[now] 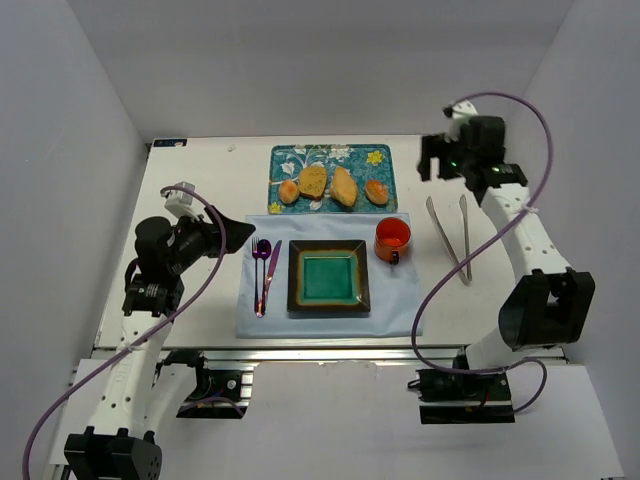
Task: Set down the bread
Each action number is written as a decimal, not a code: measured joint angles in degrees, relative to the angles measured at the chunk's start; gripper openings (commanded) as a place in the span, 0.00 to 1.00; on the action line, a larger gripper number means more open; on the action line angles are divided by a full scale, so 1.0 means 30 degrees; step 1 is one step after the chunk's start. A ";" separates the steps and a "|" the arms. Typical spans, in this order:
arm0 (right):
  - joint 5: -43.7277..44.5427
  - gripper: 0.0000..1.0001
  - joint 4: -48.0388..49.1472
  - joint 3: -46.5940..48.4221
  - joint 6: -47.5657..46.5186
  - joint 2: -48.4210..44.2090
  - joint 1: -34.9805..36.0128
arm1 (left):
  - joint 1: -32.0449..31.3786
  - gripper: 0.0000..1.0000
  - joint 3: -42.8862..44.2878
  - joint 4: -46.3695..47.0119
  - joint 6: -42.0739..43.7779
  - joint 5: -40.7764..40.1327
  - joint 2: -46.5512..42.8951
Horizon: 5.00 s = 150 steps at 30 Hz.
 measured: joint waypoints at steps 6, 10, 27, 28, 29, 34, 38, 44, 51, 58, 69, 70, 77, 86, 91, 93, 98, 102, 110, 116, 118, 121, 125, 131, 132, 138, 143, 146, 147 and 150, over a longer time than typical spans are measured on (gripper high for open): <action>-0.3577 0.00 -0.2361 -0.3657 -0.3825 -0.1071 -0.6003 | 0.0000 0.76 -0.0066 0.0998 -0.0284 0.0481 0.0831; -0.4568 0.42 -0.3191 -0.4619 -0.4881 -0.1719 -0.7781 | 0.0000 0.76 -0.0073 0.1392 -0.0357 0.0787 0.1115; -0.2331 0.89 -0.3111 -0.8765 -0.6615 -0.2164 -0.8284 | 0.0000 0.76 -0.1239 0.2339 -0.0634 0.1268 0.0801; -0.2295 0.89 -0.3053 -0.9216 -0.6666 -0.2157 -0.8284 | 0.0000 0.75 -0.1282 0.2324 -0.0641 0.1290 0.0794; -0.2288 0.89 -0.3053 -0.9537 -0.6696 -0.2135 -0.8284 | 0.0000 0.75 -0.1282 0.2324 -0.0641 0.1290 0.0794; -0.2310 0.89 -0.2382 -0.9916 -0.6674 -0.0911 -0.8116 | 0.0000 0.75 -0.1282 0.2324 -0.0634 0.1297 0.0692; -0.1887 0.89 -0.1122 -1.0520 -0.6666 0.0299 -0.7643 | 0.0000 0.75 -0.1282 0.2215 -0.0627 0.1304 0.0699; -0.1341 0.89 0.0073 -1.0666 -0.6572 0.1858 -0.6390 | 0.0000 0.75 -0.1268 0.1676 -0.0590 0.1290 0.0707; -0.0743 0.80 0.1392 -0.9129 -0.5632 0.3534 -0.5268 | 0.0000 0.75 -0.1209 0.1457 -0.0583 0.1275 0.0838; -0.0831 0.36 0.1894 -0.8306 -0.5180 0.4342 -0.5260 | 0.0000 0.75 -0.0918 0.1231 -0.0576 0.1013 0.0976; -0.1989 0.20 0.0000 -0.6492 -0.5129 0.4328 -0.5238 | 0.0000 0.75 -0.0546 0.1260 -0.0539 0.0933 0.1865; -0.2208 0.26 -0.0328 -0.5858 -0.5093 0.4328 -0.5144 | 0.0000 0.75 -0.0459 0.1304 -0.0517 0.0940 0.2025; -0.3614 0.44 -0.1523 0.0226 -0.4634 0.4699 -0.3891 | 0.0000 0.75 -0.0284 0.1880 -0.0481 0.1086 0.2907; -0.4546 0.53 -0.2747 0.2193 -0.4670 0.6805 -0.1683 | 0.0000 0.75 -0.0073 0.1719 -0.0364 0.1064 0.2805; -0.4641 0.55 -0.3614 0.2645 -0.4794 0.7548 -0.1617 | 0.0000 0.75 -0.0073 0.1610 -0.0342 0.0940 0.2557; -0.4648 0.55 -0.3752 0.2885 -0.4932 0.7555 -0.1610 | 0.0000 0.75 -0.0073 0.1603 -0.0342 0.0918 0.2557; -0.4794 0.54 -0.3971 0.3468 -0.5180 0.7555 -0.1421 | 0.0000 0.75 -0.0066 0.1617 -0.0342 0.0918 0.2586; -0.4874 0.54 -0.4022 0.3555 -0.5093 0.7555 -0.1253 | 0.0000 0.75 -0.0015 0.1588 -0.0313 0.0903 0.2601; -0.5289 0.53 -0.4962 0.3555 -0.5195 0.7555 -0.0852 | 0.0000 0.75 0.0066 0.1559 -0.0270 0.0845 0.2601; -0.5187 0.53 -0.5552 0.3286 -0.5253 0.7555 -0.0590 | 0.0000 0.75 0.0066 0.1596 -0.0270 0.0845 0.2594; -0.5034 0.54 -0.5727 0.3198 -0.5260 0.7562 -0.0510 | 0.0000 0.75 0.0066 0.1581 -0.0270 0.0838 0.2579; -0.4685 0.55 -0.5756 0.3155 -0.5260 0.7562 -0.0430 | 0.0000 0.75 0.0066 0.1566 -0.0270 0.0831 0.2521; -0.4218 0.55 -0.5756 0.3016 -0.5275 0.7570 -0.0372 | 0.0000 0.75 0.0066 0.1515 -0.0262 0.0809 0.2368; -0.3701 0.55 -0.5734 0.2922 -0.5355 0.7577 -0.0350 | 0.0000 0.75 0.0066 0.1457 -0.0270 0.0765 0.2237; -0.3657 0.52 -0.5734 0.2922 -0.5384 0.7577 -0.0350 | 0.0000 0.75 0.0066 0.1464 -0.0270 0.0765 0.2229; -0.3759 0.28 -0.5880 0.2922 -0.5697 0.7577 -0.0350 | 0.0000 0.75 0.0066 0.1464 -0.0277 0.0765 0.2229; -0.4189 0.16 -0.5945 0.2922 -0.5734 0.7577 -0.0350 | 0.0000 0.75 0.0066 0.1472 -0.0277 0.0772 0.2229; -0.4568 0.14 -0.6003 0.2943 -0.5734 0.7577 -0.0350 | 0.0000 0.75 0.0066 0.1472 -0.0277 0.0772 0.2229; -0.4736 0.14 -0.6003 0.2943 -0.5734 0.7555 -0.0350 | 0.0000 0.75 0.0066 0.1472 -0.0277 0.0772 0.2229; -0.5158 0.13 -0.6040 0.2958 -0.5727 0.7308 -0.0350 | 0.0000 0.75 0.0066 0.1472 -0.0277 0.0772 0.2229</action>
